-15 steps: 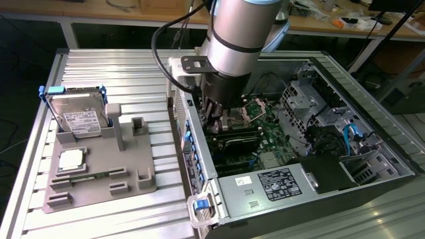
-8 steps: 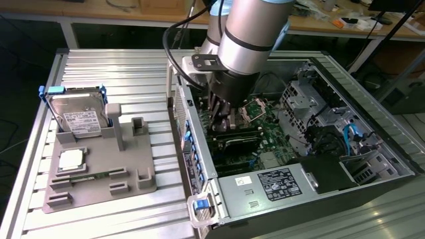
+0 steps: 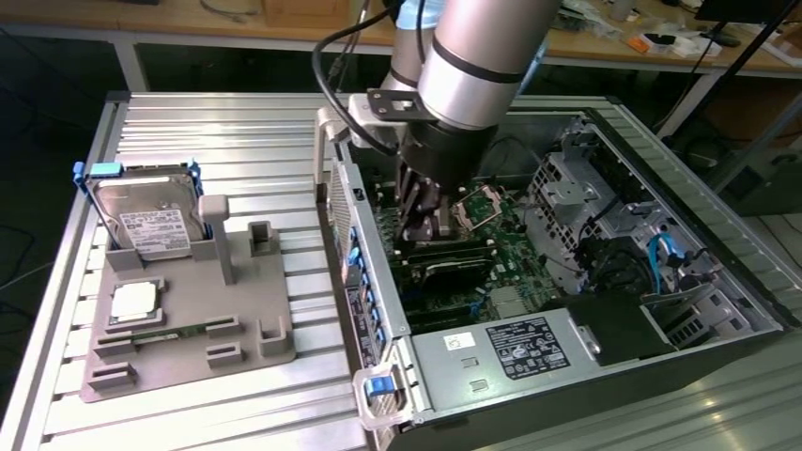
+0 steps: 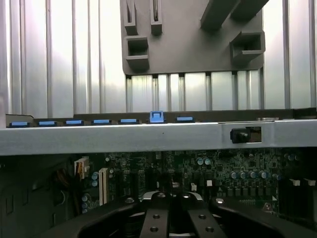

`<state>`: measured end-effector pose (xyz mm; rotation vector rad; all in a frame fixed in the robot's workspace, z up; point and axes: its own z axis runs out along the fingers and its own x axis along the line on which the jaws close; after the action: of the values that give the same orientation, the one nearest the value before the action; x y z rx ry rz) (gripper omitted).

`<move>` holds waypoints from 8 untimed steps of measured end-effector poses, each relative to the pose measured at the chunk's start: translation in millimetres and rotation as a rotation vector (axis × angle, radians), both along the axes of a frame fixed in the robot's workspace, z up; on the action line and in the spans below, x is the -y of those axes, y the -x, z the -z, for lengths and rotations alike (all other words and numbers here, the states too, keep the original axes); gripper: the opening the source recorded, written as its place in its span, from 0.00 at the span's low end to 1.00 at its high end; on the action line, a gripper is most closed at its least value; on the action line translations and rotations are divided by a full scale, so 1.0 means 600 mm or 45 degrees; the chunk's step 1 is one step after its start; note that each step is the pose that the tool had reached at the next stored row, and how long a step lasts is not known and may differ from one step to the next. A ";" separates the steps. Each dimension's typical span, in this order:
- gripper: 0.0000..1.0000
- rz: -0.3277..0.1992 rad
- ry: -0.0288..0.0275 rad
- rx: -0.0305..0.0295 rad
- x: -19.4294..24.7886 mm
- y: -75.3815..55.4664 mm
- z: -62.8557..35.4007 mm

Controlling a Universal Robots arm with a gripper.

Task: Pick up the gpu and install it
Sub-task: 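Press down on the gpu until it lock into place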

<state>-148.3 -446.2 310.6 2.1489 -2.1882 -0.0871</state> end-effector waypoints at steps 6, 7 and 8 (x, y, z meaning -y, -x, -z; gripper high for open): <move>0.11 0.000 -0.0001 -0.0909 0.0037 -0.024 0.000; 0.11 0.000 0.0000 -0.1021 0.0040 -0.026 0.000; 0.11 0.000 0.0001 -0.1057 0.0043 -0.026 0.000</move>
<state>-132.8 -448.8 310.5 2.1055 -2.1427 -0.1729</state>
